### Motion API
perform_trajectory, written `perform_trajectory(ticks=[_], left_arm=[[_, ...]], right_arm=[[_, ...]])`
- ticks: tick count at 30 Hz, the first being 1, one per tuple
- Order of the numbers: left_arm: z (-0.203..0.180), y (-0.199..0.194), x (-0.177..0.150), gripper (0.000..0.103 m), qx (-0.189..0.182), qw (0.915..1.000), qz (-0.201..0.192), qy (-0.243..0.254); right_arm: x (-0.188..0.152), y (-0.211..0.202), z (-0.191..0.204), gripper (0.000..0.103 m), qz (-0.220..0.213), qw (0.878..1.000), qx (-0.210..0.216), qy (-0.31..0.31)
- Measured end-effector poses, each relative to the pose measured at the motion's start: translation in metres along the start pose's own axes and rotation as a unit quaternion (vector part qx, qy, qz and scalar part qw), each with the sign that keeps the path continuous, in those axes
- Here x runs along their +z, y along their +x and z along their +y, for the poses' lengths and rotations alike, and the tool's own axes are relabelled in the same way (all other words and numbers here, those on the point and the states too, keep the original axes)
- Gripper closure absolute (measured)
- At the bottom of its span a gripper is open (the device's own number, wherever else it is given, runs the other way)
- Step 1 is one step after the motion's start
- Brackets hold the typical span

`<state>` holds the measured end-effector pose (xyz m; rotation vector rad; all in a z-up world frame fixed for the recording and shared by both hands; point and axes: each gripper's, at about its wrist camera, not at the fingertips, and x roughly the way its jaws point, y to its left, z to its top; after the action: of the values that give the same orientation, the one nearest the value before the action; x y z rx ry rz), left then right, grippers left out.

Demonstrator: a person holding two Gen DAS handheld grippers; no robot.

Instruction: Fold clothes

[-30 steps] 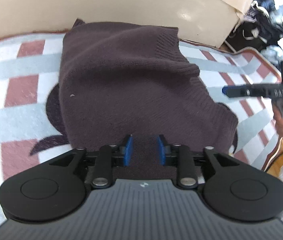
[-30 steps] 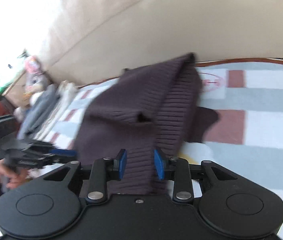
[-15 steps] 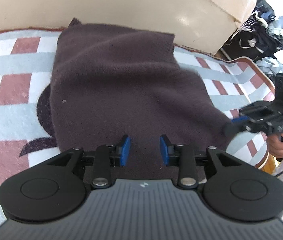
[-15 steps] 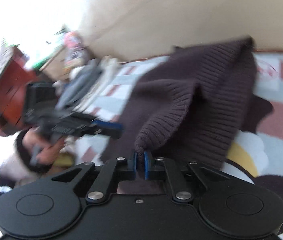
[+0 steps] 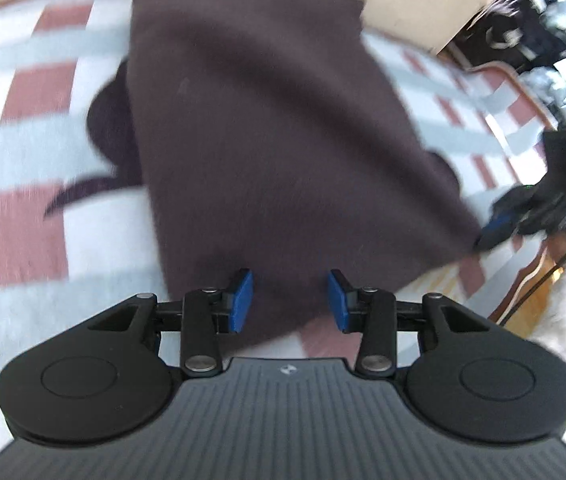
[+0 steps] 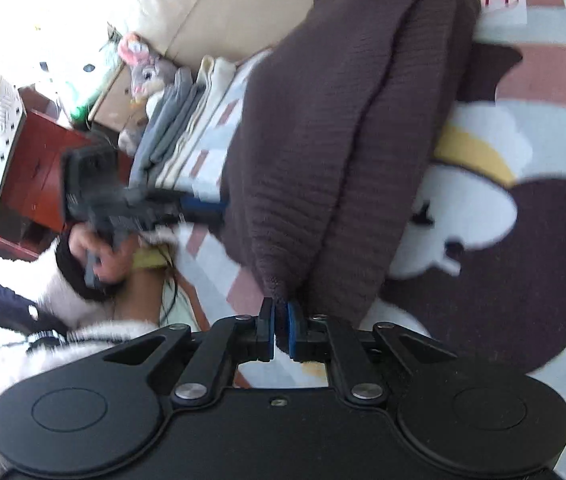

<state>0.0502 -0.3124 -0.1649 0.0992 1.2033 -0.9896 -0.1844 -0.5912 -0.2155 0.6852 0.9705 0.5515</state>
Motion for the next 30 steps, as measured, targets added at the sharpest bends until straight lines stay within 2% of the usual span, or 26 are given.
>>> perform_trajectory(ticks=[3, 4, 6, 7, 9, 11, 12, 14, 16, 17, 18, 19, 21, 23, 27, 29, 30], left_arm=[[0.001, 0.005, -0.003, 0.063, 0.002, 1.0000, 0.001, 0.000], [-0.001, 0.004, -0.003, 0.066, 0.003, 0.9999, 0.000, 0.012], [-0.009, 0.000, -0.003, 0.071, 0.001, 0.9988, -0.007, 0.048], [-0.013, -0.003, -0.003, 0.078, -0.001, 0.9980, -0.010, 0.062], [-0.017, -0.009, -0.002, 0.081, -0.002, 0.9970, -0.021, 0.074], [-0.018, -0.015, 0.000, 0.081, -0.002, 0.9964, -0.037, 0.076], [-0.019, -0.018, 0.001, 0.080, -0.001, 0.9958, -0.046, 0.079], [-0.021, -0.022, 0.004, 0.075, 0.008, 0.9931, -0.068, 0.095], [-0.024, -0.019, 0.009, 0.058, 0.013, 0.9902, -0.082, 0.112], [-0.026, -0.017, 0.012, 0.056, 0.014, 0.9887, -0.088, 0.121], [-0.027, -0.010, 0.012, 0.057, 0.005, 0.9888, -0.075, 0.129], [-0.027, -0.003, 0.013, 0.068, -0.003, 0.9888, -0.060, 0.136], [-0.029, 0.016, 0.011, 0.103, -0.019, 0.9912, 0.004, 0.131], [-0.028, 0.023, 0.002, 0.103, -0.037, 0.9931, 0.016, 0.110], [-0.018, 0.019, -0.006, 0.103, -0.048, 0.9953, 0.003, 0.084], [-0.011, 0.017, -0.004, 0.103, -0.055, 0.9965, 0.005, 0.064], [-0.007, 0.016, -0.004, 0.103, -0.058, 0.9967, 0.004, 0.057]], right_arm=[[0.021, -0.012, 0.010, 0.083, -0.019, 1.000, -0.019, -0.009], [0.028, -0.016, 0.015, 0.078, -0.026, 0.999, -0.027, -0.012], [0.045, -0.022, 0.027, 0.078, -0.054, 0.997, -0.057, -0.022], [0.053, -0.024, 0.033, 0.078, -0.066, 0.995, -0.068, -0.026], [0.069, -0.020, 0.041, 0.078, -0.075, 0.994, -0.072, -0.032], [0.085, -0.014, 0.048, 0.067, -0.079, 0.993, -0.080, -0.036], [0.092, -0.005, 0.049, 0.064, -0.064, 0.992, -0.103, -0.030], [0.105, 0.016, 0.043, 0.060, -0.029, 0.985, -0.172, 0.008], [0.118, 0.034, 0.031, 0.058, -0.006, 0.968, -0.237, 0.077], [0.124, 0.041, 0.023, 0.057, -0.002, 0.958, -0.262, 0.116], [0.127, 0.043, 0.021, 0.057, -0.014, 0.955, -0.264, 0.133], [0.130, 0.045, 0.022, 0.057, -0.022, 0.955, -0.263, 0.134], [0.137, 0.045, 0.030, 0.057, -0.039, 0.954, -0.272, 0.123], [0.142, 0.047, 0.039, 0.057, -0.053, 0.952, -0.284, 0.106], [0.153, 0.051, 0.032, 0.054, -0.052, 0.949, -0.286, 0.123], [0.154, 0.060, 0.024, 0.045, -0.059, 0.941, -0.304, 0.139], [0.153, 0.065, 0.021, 0.044, -0.066, 0.938, -0.310, 0.143]])
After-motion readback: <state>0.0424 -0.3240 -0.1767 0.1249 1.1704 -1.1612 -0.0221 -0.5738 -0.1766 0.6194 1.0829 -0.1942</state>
